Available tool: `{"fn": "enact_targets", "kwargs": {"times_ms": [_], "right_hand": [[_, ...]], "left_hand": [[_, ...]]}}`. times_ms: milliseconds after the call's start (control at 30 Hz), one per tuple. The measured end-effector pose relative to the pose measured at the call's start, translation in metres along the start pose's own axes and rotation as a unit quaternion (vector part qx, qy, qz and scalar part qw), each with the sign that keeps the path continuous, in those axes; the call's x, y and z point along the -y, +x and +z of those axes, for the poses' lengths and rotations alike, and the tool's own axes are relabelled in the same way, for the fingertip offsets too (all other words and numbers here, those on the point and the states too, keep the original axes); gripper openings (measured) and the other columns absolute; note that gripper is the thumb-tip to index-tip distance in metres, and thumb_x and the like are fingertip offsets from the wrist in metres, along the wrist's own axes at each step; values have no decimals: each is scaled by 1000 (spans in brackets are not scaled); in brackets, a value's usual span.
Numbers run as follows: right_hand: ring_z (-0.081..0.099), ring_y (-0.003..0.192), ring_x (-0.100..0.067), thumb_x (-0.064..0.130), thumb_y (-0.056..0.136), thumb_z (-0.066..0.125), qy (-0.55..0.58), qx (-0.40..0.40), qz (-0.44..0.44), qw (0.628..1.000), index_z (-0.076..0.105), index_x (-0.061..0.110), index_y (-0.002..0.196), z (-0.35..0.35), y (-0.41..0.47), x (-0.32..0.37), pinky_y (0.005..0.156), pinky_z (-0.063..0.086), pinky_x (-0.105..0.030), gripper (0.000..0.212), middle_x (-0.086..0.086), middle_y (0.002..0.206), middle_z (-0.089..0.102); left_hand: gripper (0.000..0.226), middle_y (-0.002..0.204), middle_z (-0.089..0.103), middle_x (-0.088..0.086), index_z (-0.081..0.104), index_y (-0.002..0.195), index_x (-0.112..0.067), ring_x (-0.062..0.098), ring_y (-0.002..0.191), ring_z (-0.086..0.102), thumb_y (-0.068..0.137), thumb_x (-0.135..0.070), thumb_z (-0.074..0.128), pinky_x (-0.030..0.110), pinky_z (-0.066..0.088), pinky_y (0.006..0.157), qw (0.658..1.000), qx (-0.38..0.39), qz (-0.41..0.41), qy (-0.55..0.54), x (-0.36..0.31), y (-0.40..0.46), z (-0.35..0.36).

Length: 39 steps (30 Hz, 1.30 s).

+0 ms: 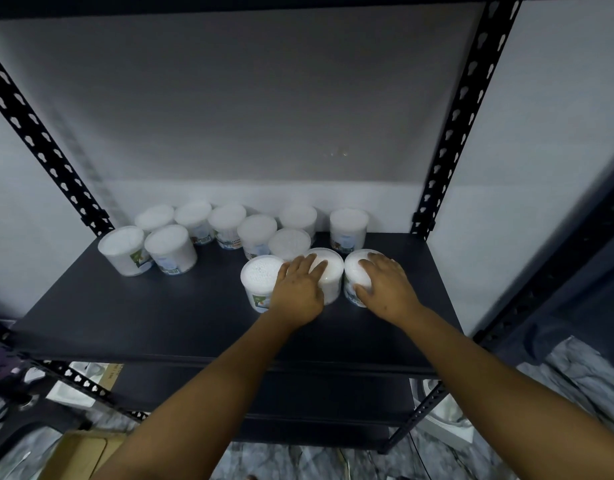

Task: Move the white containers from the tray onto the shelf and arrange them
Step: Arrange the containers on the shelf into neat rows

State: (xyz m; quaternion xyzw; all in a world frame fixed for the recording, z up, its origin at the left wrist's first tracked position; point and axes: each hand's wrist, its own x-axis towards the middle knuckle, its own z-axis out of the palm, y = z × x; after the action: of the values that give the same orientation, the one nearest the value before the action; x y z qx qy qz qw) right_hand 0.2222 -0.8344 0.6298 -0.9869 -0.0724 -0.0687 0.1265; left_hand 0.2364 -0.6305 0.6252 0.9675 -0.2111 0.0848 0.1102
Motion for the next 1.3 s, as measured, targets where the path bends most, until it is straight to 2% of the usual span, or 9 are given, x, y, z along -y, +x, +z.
{"fn": "enact_targets", "kwargs": {"times_ms": [133, 333, 533, 700, 833, 1033, 1100, 1200, 1300], "right_hand": [[33, 136, -26, 40, 88, 59, 11, 1, 3, 1000, 44, 13, 137, 1, 1, 0, 114, 20, -37, 58, -11, 147, 40], [34, 136, -26, 40, 88, 58, 5, -3, -4, 1000, 46, 13, 136, 0, 3, -3, 114, 19, -37, 57, -11, 146, 40], [37, 134, -26, 39, 88, 59, 17, -13, -5, 1000, 42, 11, 138, 1, 1, -1, 112, 22, -35, 60, -11, 146, 41], [37, 134, -27, 39, 88, 60, 16, -9, -11, 1000, 43, 9, 138, -1, 4, -4, 113, 22, -35, 60, -12, 145, 43], [36, 134, -27, 38, 88, 61, 25, -9, -9, 1000, 44, 9, 137, 0, 4, -3, 114, 22, -36, 60, -12, 145, 42], [34, 136, -27, 38, 88, 61, 24, -11, -13, 1000, 44, 9, 137, -1, 4, -7, 115, 19, -36, 60, -13, 146, 41], [34, 136, -27, 38, 88, 60, 21, -15, -14, 1000, 44, 8, 137, 0, 3, -7, 115, 19, -36, 59, -13, 146, 41], [35, 136, -26, 37, 88, 61, 30, -17, -9, 999, 45, 8, 137, 2, 3, -6, 114, 21, -35, 59, -13, 146, 42], [36, 136, -26, 37, 88, 61, 29, -14, -11, 999, 45, 9, 137, 1, 3, -6, 114, 21, -35, 58, -12, 146, 42]], "left_hand": [[50, 141, 46, 6, 48, 137, -18, 25, 127, 40, 94, -43, 48, 37, 22, 109, 999, -31, -19, 19, -5, 8, 1], [45, 149, 39, 3, 44, 140, -20, 22, 140, 28, 97, -34, 45, 38, 9, 115, 1000, -14, 4, -7, 5, 6, 8], [51, 135, 49, 8, 51, 133, -18, 27, 123, 42, 91, -48, 51, 39, 28, 104, 998, -45, -23, 24, -3, 7, 4], [50, 149, 38, 5, 44, 140, -20, 25, 139, 28, 92, -34, 49, 43, 9, 116, 1000, -17, -9, 1, 5, 6, 8], [58, 140, 45, 8, 47, 136, -15, 27, 128, 39, 89, -49, 52, 39, 23, 109, 999, -33, -22, 20, -3, 13, 5], [50, 154, 31, 5, 36, 145, -19, 24, 143, 21, 98, -36, 42, 41, 4, 117, 1000, 4, -4, 14, 2, 11, 12], [55, 153, 31, 7, 36, 144, -18, 26, 143, 21, 94, -37, 46, 43, 6, 117, 1000, -2, -6, 12, 1, 9, 11], [61, 144, 41, 8, 41, 140, -17, 27, 132, 34, 89, -48, 51, 42, 17, 113, 999, -22, -20, 19, -5, 11, 7], [50, 146, 41, 4, 43, 140, -20, 25, 137, 29, 95, -42, 45, 42, 11, 115, 999, -14, -6, 31, -2, 12, 8]]}}
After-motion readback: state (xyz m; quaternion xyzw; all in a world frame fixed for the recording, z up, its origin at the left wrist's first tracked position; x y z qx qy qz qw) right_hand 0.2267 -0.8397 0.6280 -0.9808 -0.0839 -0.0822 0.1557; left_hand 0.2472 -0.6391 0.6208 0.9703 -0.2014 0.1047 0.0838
